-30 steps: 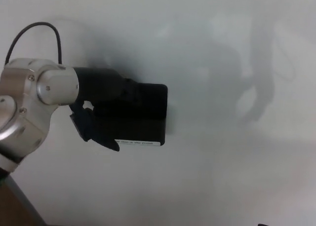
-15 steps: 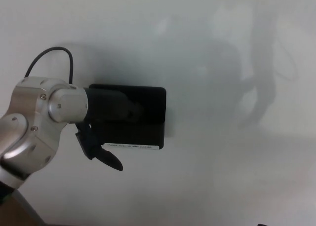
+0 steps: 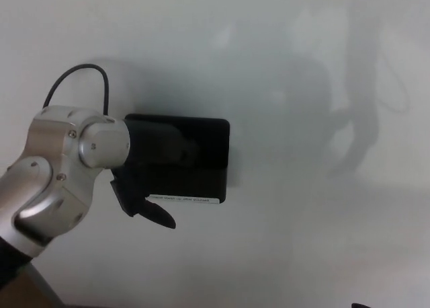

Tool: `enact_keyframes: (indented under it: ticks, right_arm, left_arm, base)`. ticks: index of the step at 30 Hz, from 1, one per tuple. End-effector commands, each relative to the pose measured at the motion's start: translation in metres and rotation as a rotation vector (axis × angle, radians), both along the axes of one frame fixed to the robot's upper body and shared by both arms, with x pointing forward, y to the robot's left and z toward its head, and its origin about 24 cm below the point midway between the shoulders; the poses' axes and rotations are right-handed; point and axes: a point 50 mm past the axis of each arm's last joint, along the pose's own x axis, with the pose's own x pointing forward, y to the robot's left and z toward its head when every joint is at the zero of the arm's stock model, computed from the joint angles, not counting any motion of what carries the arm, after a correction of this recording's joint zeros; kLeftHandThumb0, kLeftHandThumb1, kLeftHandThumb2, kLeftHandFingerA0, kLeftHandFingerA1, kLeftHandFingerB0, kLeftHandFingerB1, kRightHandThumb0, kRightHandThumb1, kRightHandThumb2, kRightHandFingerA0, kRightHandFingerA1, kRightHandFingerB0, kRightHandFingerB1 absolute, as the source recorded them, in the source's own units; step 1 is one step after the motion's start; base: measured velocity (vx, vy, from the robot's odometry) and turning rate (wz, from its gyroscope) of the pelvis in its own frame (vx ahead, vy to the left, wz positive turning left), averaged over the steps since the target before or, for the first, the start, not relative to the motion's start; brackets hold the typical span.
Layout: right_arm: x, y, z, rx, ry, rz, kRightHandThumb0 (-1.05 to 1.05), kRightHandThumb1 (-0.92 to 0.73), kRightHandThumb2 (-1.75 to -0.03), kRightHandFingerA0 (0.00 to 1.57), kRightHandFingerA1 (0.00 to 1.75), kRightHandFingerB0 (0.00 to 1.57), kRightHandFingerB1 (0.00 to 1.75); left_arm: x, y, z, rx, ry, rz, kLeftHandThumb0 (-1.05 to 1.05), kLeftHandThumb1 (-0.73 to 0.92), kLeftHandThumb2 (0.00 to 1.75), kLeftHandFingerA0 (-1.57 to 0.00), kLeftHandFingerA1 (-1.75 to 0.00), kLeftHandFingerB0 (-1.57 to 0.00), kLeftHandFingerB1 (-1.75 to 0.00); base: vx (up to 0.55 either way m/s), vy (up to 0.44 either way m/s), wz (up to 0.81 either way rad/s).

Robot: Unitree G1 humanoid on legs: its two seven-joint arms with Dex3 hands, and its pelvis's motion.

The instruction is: A magnetic marker holder is on the left hand side of the white board, the robot put the index and middle finger into the opening of the container and pull off the magnetic holder and hand it to a human on the left hand side.

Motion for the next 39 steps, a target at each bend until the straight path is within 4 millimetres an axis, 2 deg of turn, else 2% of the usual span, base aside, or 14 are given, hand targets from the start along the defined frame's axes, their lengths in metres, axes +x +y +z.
enact_keyframes:
  ticks: [1, 2, 4, 5, 7, 8, 10, 11, 12, 17, 18, 30, 31, 39]
  right_arm:
    - [-0.002, -0.007, 0.000, -0.008, 0.009, -0.017, -0.50, -0.61, -0.62, 0.68, 0.48, 0.50, 0.40]
    - [-0.002, -0.007, 0.000, -0.010, 0.007, -0.019, -0.51, -0.61, -0.63, 0.70, 0.49, 0.51, 0.40]
    - [-0.002, -0.007, 0.000, -0.016, 0.006, -0.021, -0.51, -0.61, -0.63, 0.70, 0.49, 0.51, 0.40]
    - [-0.002, -0.007, 0.001, -0.013, 0.001, -0.022, -0.43, -0.66, -0.58, 0.73, 0.46, 0.54, 0.39]
    - [-0.002, -0.007, 0.001, -0.011, -0.006, -0.025, -0.43, -0.66, -0.58, 0.73, 0.46, 0.54, 0.39]
    - [-0.002, -0.007, 0.001, -0.009, -0.004, -0.025, -0.44, -0.66, -0.60, 0.72, 0.47, 0.55, 0.39]
    - [-0.002, -0.007, 0.001, -0.008, -0.002, -0.025, -0.44, -0.66, -0.60, 0.72, 0.47, 0.55, 0.39]
    - [-0.003, -0.005, 0.000, -0.003, 0.003, -0.029, -0.43, -0.66, -0.58, 0.72, 0.46, 0.55, 0.38]
    - [-0.004, -0.005, 0.000, -0.002, 0.005, -0.028, -0.42, -0.67, -0.58, 0.72, 0.46, 0.54, 0.39]
    - [-0.005, -0.006, -0.001, 0.007, 0.011, -0.032, -0.43, -0.66, -0.60, 0.72, 0.47, 0.54, 0.40]
    - [-0.003, -0.007, 0.000, 0.005, 0.005, -0.032, -0.47, -0.62, -0.61, 0.71, 0.49, 0.53, 0.41]
    - [0.006, -0.009, 0.004, 0.004, -0.012, -0.029, -0.48, -0.62, -0.62, 0.73, 0.50, 0.56, 0.42]
    - [0.007, -0.009, 0.004, 0.006, -0.017, -0.027, -0.50, -0.62, -0.62, 0.74, 0.51, 0.56, 0.43]
    - [0.009, -0.012, 0.005, 0.025, -0.018, -0.041, -0.48, -0.63, -0.62, 0.75, 0.50, 0.56, 0.43]
  left_arm:
    - [0.001, -0.006, -0.024, 0.052, 0.069, -0.013, -0.56, 0.50, 0.56, -0.52, -0.44, -0.25, -0.30]
    - [0.001, -0.006, -0.026, 0.057, 0.067, -0.011, -0.60, 0.44, 0.73, -0.57, -0.57, -0.22, -0.39]
    - [0.002, -0.006, -0.028, 0.059, 0.065, -0.010, -0.60, 0.44, 0.73, -0.57, -0.57, -0.22, -0.39]
    - [0.002, -0.006, -0.034, 0.054, 0.051, -0.014, -0.22, 0.61, 0.58, -0.75, -0.89, -0.35, -0.32]
    - [0.002, -0.006, -0.042, 0.046, 0.033, -0.019, -0.22, 0.61, 0.58, -0.75, -0.89, -0.35, -0.32]
    - [0.002, -0.006, -0.050, 0.032, 0.013, -0.029, -0.20, 0.64, 0.59, -0.75, -0.65, -0.43, -0.34]
    - [0.002, -0.006, -0.053, 0.025, 0.004, -0.035, -0.20, 0.64, 0.59, -0.75, -0.65, -0.43, -0.34]
    - [0.002, -0.006, -0.064, 0.059, -0.015, -0.070, -0.15, 0.57, 0.57, -0.93, -0.64, -0.71, -0.46]
    - [0.001, -0.006, -0.072, 0.102, -0.018, -0.093, -0.25, 0.54, 0.57, -0.95, -0.68, -0.85, -0.54]
    - [0.001, -0.006, -0.084, 0.182, -0.024, -0.121, -0.21, 0.54, 0.56, -0.87, -0.76, -0.88, -0.59]
    - [0.000, -0.003, -0.089, 0.172, -0.021, -0.116, -0.20, 0.79, 0.64, -0.64, -1.61, -0.58, -1.51]
    - [0.004, 0.011, -0.089, 0.077, 0.067, -0.059, -0.19, 0.71, 0.83, -0.68, -1.57, -0.65, -1.47]
    - [0.004, 0.012, -0.089, 0.058, 0.091, -0.047, -0.19, 0.68, 0.94, -0.68, -1.58, -0.71, -1.38]
    - [0.002, 0.020, -0.090, -0.177, 0.311, 0.039, -0.18, 0.60, 1.03, -0.72, -1.60, -0.67, -1.49]
  base:
    - [0.00, 0.000, 0.00]
    - [0.00, 0.000, 0.00]
    - [0.00, 0.000, 0.00]
    - [0.00, 0.000, 0.00]
    - [0.00, 0.000, 0.00]
    - [0.00, 0.000, 0.00]
    - [0.00, 0.000, 0.00]
    - [0.00, 0.000, 0.00]
    - [0.00, 0.000, 0.00]
    - [0.00, 0.000, 0.00]
    - [0.00, 0.000, 0.00]
    - [0.00, 0.000, 0.01]
    - [0.00, 0.000, 0.00]
    - [0.00, 0.000, 0.00]
